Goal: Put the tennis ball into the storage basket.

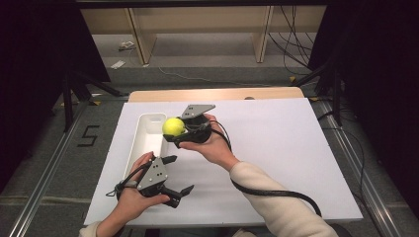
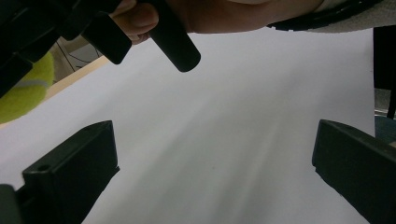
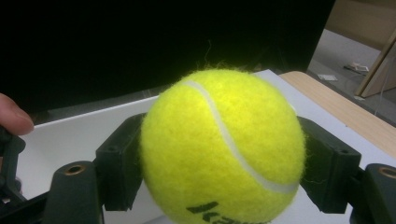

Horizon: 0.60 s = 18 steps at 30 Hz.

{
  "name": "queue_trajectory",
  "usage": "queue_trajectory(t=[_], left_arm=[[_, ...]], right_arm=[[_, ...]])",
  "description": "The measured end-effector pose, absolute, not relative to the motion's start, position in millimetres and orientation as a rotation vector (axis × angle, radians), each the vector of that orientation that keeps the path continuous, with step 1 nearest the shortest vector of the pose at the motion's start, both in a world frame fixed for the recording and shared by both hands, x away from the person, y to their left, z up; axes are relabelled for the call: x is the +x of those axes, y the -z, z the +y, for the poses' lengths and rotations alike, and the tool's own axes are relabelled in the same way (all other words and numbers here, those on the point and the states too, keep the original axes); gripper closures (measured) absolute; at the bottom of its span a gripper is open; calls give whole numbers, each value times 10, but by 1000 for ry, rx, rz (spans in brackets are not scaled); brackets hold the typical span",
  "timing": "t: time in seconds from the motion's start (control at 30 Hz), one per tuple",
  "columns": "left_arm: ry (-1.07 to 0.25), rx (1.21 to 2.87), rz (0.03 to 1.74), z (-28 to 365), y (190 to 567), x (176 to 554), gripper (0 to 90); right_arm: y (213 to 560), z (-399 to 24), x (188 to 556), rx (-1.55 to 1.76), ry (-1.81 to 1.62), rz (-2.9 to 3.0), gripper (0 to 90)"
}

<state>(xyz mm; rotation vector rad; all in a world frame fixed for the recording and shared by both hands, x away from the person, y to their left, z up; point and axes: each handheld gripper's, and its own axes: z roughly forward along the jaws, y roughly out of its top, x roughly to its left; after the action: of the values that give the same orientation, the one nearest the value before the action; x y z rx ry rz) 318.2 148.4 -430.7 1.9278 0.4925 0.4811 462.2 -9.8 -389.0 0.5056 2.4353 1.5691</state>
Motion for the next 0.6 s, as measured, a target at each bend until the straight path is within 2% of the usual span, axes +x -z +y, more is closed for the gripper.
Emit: queue_trajectory(t=[0.6], left_arm=[[-481,1926,492,1484,4305,3181,0]], right_arm=[[3881,-34,4634,500,-1575,2437,264]])
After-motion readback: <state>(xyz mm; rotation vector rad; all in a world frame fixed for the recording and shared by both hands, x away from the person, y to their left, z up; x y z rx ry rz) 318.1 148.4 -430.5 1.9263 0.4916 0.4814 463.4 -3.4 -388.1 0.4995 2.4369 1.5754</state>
